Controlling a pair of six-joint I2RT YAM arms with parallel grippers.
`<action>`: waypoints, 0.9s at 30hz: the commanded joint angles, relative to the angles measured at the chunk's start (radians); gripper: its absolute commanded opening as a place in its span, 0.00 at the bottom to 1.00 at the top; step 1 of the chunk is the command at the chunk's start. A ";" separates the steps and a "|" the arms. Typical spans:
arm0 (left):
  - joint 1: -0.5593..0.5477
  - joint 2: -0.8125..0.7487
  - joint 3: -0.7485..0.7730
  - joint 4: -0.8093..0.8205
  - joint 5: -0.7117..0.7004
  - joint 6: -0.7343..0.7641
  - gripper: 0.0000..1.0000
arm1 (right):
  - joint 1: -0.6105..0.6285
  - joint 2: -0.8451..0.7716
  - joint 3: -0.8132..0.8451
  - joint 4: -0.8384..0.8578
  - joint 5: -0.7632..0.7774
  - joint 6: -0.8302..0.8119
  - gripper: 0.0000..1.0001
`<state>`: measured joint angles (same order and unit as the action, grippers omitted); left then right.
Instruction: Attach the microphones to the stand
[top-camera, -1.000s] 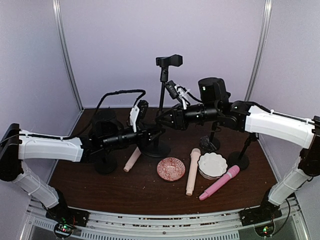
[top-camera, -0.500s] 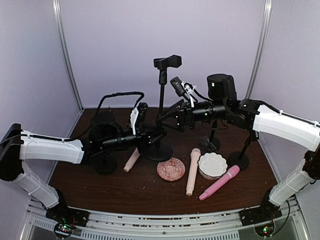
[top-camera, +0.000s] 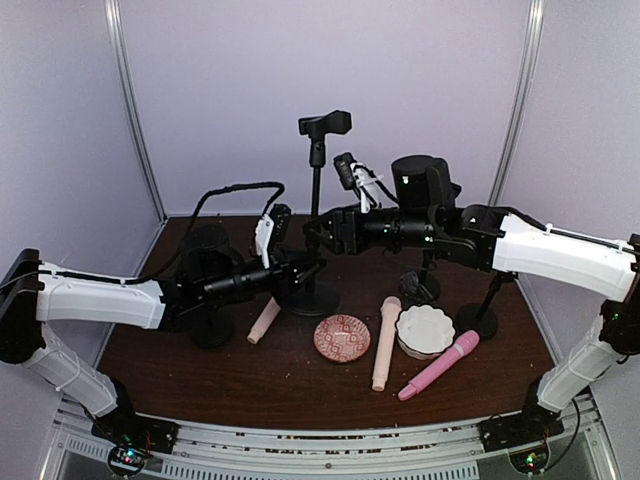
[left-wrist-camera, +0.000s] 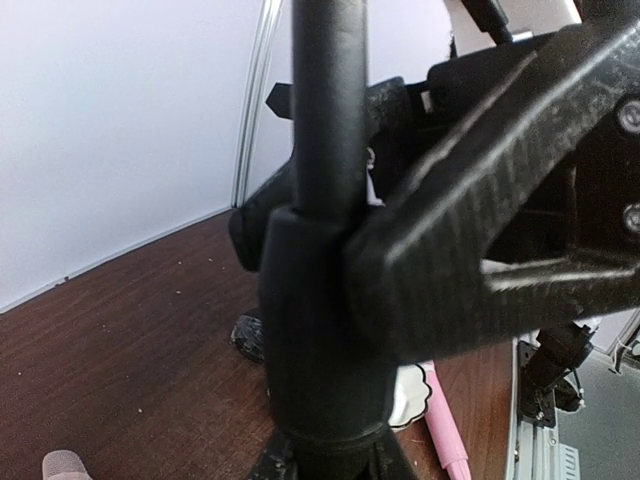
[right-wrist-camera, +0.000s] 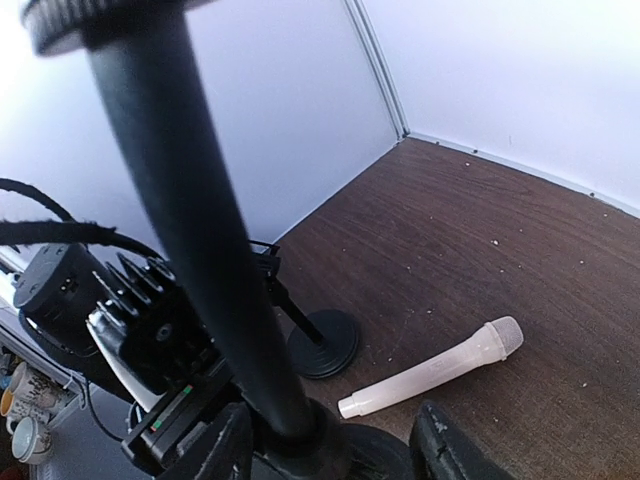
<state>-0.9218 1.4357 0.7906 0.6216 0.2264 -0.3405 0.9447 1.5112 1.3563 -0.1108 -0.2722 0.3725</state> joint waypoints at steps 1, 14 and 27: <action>0.005 -0.039 0.005 0.107 -0.021 -0.008 0.00 | 0.000 0.025 0.044 -0.006 0.057 0.024 0.54; 0.009 -0.026 0.019 0.109 0.065 0.012 0.00 | -0.080 0.038 0.022 0.021 -0.272 -0.074 0.00; 0.037 0.017 0.034 0.201 0.368 -0.024 0.00 | -0.194 -0.021 -0.001 -0.189 -0.342 -0.442 0.49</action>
<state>-0.8955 1.4834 0.7948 0.6533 0.4831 -0.3622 0.7849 1.5368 1.3334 -0.1490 -0.7803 0.0547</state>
